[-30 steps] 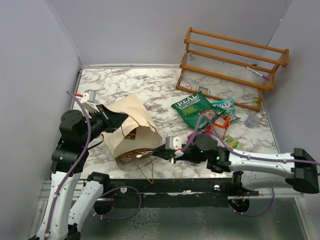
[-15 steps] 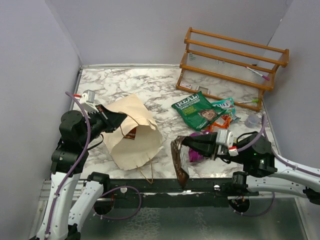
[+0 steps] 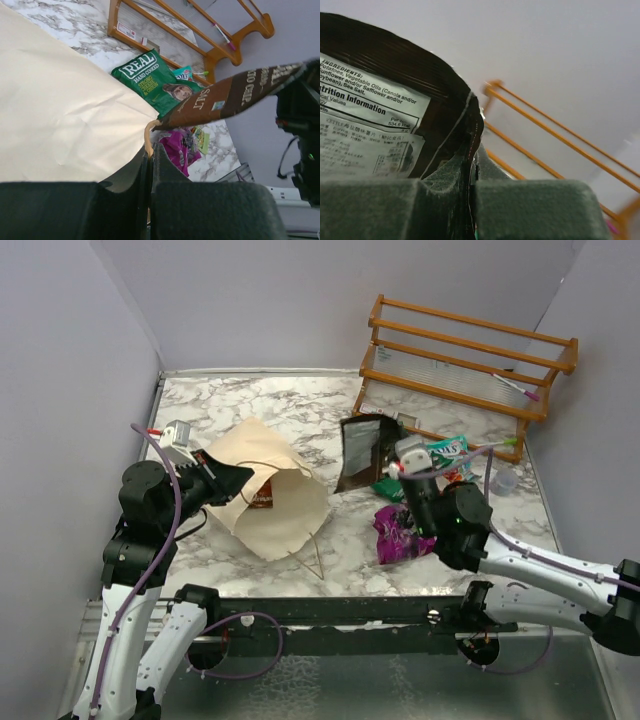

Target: Take the snacks out of the paper bag

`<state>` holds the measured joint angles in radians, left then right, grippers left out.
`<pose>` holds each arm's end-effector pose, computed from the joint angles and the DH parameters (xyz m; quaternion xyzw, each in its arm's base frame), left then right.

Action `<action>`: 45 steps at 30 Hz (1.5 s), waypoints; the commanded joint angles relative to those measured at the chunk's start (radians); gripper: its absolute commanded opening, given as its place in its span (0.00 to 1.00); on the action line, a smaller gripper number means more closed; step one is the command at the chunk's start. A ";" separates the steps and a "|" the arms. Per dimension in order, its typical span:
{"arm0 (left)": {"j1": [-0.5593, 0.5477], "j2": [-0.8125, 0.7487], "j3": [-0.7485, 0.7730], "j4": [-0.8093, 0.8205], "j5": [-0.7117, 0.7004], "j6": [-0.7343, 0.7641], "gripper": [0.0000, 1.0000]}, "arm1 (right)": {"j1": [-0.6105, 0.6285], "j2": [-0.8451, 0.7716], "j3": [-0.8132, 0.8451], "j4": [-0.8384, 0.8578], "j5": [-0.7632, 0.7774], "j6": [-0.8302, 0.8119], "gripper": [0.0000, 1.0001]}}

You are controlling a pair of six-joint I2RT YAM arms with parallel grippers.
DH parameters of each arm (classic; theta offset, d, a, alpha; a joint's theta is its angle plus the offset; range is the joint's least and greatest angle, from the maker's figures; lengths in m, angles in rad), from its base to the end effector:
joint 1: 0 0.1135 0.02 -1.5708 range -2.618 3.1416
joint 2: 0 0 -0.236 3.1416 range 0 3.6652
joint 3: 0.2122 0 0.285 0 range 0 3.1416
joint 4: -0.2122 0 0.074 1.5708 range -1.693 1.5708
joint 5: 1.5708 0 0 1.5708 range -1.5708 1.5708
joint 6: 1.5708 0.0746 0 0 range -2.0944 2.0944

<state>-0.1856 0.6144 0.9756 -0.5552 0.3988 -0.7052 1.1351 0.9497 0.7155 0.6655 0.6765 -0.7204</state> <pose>0.1978 -0.0666 0.3766 -0.0728 0.7639 -0.4063 0.4961 0.1637 0.2411 0.3544 -0.2397 0.5287 -0.0116 0.8142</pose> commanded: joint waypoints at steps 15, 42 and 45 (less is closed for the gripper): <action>0.000 -0.029 0.038 -0.001 0.022 0.018 0.00 | -0.501 0.009 -0.081 -0.425 -0.057 0.684 0.01; 0.000 0.011 0.050 0.010 0.037 0.030 0.00 | -0.500 -0.303 -0.152 -0.648 -0.671 1.049 0.99; 0.000 0.007 0.045 0.014 0.040 0.028 0.00 | -0.500 -0.341 -0.199 -0.568 -0.728 1.041 0.99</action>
<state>-0.1856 0.6273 1.0157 -0.5659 0.4194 -0.6857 0.6334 0.6544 0.5503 0.0498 0.1020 0.2943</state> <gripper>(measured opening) 0.019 0.993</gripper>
